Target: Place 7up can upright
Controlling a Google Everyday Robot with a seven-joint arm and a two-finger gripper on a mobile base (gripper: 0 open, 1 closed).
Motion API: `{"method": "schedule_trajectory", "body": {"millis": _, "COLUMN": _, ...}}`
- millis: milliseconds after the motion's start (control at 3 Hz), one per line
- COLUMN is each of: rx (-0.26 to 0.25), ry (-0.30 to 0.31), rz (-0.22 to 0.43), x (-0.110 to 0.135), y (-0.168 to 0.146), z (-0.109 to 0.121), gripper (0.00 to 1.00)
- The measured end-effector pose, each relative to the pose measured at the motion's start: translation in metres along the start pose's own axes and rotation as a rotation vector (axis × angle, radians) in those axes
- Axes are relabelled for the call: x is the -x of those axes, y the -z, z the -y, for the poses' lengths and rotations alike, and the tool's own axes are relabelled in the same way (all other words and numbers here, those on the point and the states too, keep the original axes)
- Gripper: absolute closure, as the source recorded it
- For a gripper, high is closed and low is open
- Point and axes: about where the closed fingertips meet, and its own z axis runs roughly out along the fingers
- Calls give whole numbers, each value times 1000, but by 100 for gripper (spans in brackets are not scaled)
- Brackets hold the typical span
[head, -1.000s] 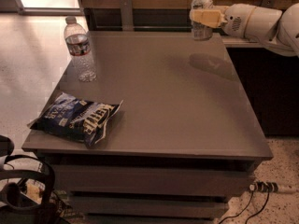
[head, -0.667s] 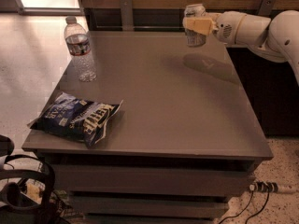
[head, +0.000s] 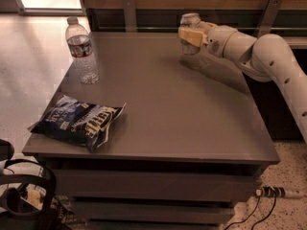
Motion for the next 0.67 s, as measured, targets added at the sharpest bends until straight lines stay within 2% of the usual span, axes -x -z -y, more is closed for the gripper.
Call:
{"method": "schedule_trajectory", "body": {"millis": 333, "rx": -59, "ry": 86, "rz": -33, "x": -14, "y": 3, "z": 8, "gripper": 100}}
{"method": "schedule_trajectory", "body": {"millis": 667, "rx": -86, "ry": 123, "rz": -93, "x": -29, "y": 12, "z": 19, "gripper": 100}}
